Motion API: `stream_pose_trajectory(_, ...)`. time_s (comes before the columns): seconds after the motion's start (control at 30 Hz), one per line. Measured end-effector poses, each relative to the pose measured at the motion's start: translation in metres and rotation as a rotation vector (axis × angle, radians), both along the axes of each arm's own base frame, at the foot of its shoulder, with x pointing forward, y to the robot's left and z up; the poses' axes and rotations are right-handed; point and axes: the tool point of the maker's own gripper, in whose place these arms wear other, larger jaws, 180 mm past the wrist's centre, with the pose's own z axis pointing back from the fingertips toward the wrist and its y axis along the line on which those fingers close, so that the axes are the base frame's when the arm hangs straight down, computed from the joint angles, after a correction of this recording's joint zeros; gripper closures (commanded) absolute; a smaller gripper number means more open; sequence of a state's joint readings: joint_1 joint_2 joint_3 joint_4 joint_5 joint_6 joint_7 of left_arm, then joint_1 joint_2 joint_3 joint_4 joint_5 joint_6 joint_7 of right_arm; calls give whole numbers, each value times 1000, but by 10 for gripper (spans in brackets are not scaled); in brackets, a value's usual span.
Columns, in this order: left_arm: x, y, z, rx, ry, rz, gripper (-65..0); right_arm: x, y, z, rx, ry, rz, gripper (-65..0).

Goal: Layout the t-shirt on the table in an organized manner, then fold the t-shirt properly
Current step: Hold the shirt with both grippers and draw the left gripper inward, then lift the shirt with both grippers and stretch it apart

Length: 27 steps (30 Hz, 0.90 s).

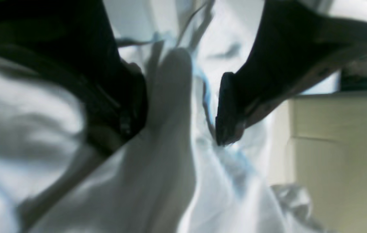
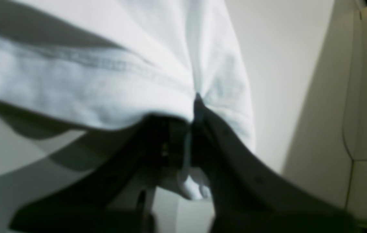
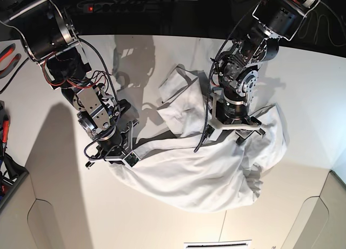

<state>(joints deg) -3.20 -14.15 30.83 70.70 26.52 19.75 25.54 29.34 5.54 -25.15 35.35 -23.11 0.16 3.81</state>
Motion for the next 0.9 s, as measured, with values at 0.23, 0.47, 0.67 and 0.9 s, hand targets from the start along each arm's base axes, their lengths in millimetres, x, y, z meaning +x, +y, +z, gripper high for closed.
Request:
stream_pose_trajectory(0.23,4,6,3,19,-4,12,-337,0,-2,0,-4,-8,-9,0)
stream_pose_trajectory(0.47,15,42,23,31,-90,98,-88,0,-2,0,-5,-9,-9,0)
stream_pose_trajectory(0.67,17,55,23,6,-79,130,0,0,-1,0,-3,-9,-8,0)
stream_pose_trajectory(0.9,25,65,48,62,-133,82,0,34,-1,38,-37,-62,-11,0)
